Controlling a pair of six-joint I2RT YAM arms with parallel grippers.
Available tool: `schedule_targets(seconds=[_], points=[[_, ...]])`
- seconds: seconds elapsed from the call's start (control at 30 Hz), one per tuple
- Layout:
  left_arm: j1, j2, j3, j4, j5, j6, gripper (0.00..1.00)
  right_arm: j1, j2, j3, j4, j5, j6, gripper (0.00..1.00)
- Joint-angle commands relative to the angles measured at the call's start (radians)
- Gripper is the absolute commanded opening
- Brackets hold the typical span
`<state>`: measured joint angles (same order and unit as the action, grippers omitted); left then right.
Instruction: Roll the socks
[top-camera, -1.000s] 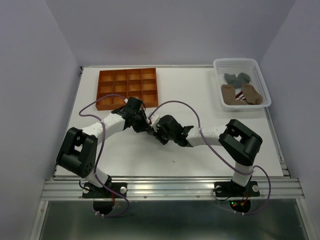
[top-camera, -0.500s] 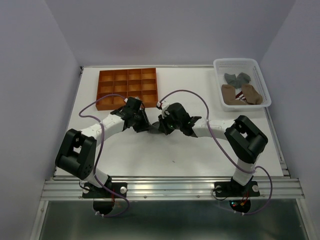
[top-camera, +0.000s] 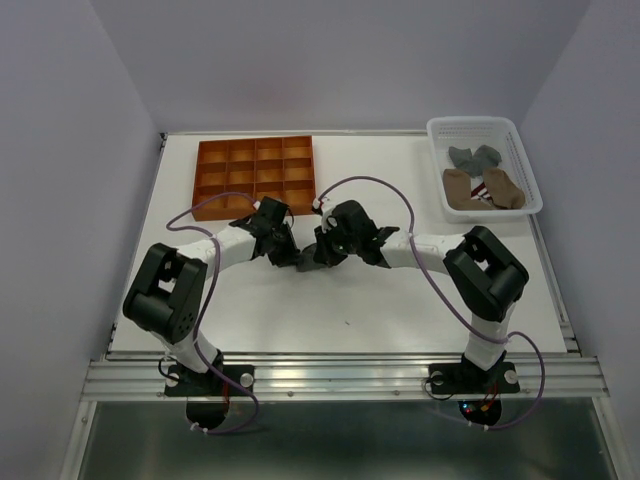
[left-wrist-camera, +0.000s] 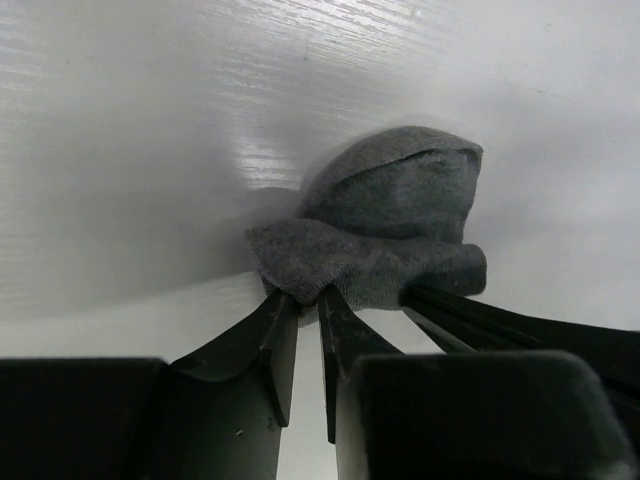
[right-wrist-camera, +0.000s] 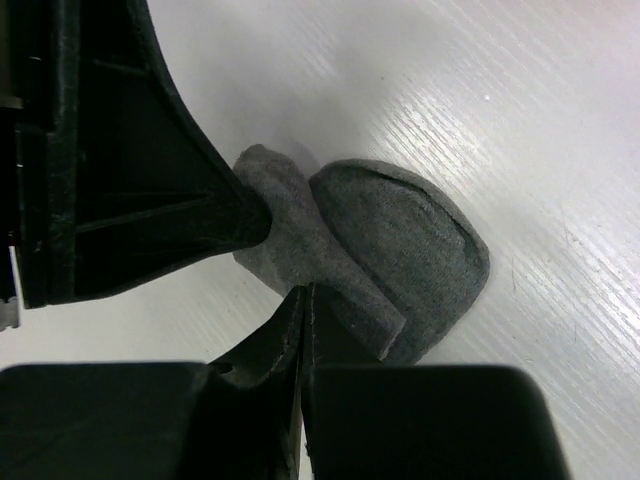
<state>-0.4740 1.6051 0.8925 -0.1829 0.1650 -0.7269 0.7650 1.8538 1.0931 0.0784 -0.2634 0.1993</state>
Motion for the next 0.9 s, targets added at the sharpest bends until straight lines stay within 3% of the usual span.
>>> schedule_targets(seconds=[0.0, 0.13, 0.27, 0.57, 0.87], points=[[0.003, 0.001, 0.011, 0.033, 0.004, 0.001, 0.24, -0.009, -0.021, 0.022, 0.003, -0.014, 0.005, 0.01], [0.003, -0.002, 0.025, 0.045, 0.001, -0.008, 0.23, -0.009, -0.036, 0.013, 0.000, -0.051, -0.052, 0.02], [0.005, 0.022, 0.046, 0.049, 0.016, -0.008, 0.19, -0.009, -0.065, 0.005, -0.005, -0.050, -0.118, 0.19], [0.005, 0.038, 0.082, 0.031, 0.034, -0.006, 0.19, 0.002, -0.097, 0.005, -0.060, -0.042, -0.391, 0.39], [0.003, 0.055, 0.103, 0.017, 0.044, 0.004, 0.19, 0.034, -0.059, 0.042, -0.123, 0.041, -0.583, 0.46]])
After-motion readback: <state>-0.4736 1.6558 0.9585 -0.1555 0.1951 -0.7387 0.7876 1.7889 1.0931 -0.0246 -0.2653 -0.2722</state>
